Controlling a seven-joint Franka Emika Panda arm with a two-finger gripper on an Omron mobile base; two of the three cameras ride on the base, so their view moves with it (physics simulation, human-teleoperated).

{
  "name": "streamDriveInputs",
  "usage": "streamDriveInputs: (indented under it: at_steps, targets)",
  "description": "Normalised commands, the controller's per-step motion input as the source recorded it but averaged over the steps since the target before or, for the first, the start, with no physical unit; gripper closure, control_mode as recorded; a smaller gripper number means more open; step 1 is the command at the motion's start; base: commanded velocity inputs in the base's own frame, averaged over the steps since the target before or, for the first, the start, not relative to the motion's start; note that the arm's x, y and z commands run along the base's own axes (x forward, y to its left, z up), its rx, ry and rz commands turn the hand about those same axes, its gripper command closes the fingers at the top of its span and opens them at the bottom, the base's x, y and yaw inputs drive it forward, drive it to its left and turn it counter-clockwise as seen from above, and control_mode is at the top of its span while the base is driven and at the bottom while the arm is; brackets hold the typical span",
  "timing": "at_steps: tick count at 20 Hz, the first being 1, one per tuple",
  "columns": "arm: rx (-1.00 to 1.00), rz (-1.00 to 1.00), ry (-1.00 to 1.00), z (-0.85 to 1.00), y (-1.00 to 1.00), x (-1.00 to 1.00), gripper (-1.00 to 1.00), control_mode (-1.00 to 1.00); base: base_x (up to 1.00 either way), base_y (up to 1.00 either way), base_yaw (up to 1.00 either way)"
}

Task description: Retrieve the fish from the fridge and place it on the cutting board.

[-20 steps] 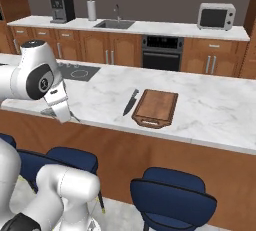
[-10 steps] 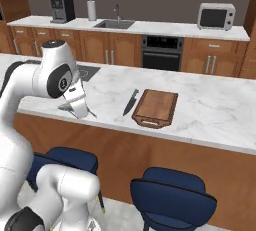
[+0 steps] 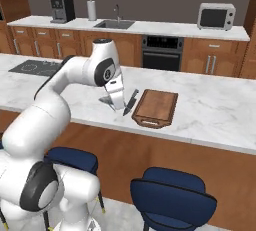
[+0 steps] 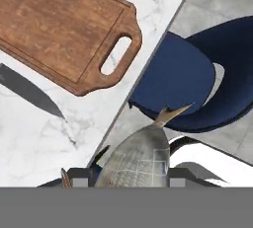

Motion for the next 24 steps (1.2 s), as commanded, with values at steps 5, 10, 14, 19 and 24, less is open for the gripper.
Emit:
streamDriveInputs:
  at_steps: [5,10,14,19,24]
  targets:
    - [0.0,-0.12,0.27,-0.09,-0.96,1.0,1.0,-1.0,0.0,0.0,0.0]
    - [0.0,-0.11,0.22,-0.24,-0.71,1.0,1.0,-1.0,0.0,0.0,0.0]
    - [0.03,-0.09,0.03,-0.37,-0.22,1.0,1.0,-1.0,0.0,0.0,0.0]
    - [0.16,-0.03,0.01,-0.53,-0.05,0.88,1.0,-1.0,0.0,0.0,0.0]
    - [0.06,0.0,0.0,-0.55,-0.28,0.25,1.0,-1.0,0.0,0.0,0.0]
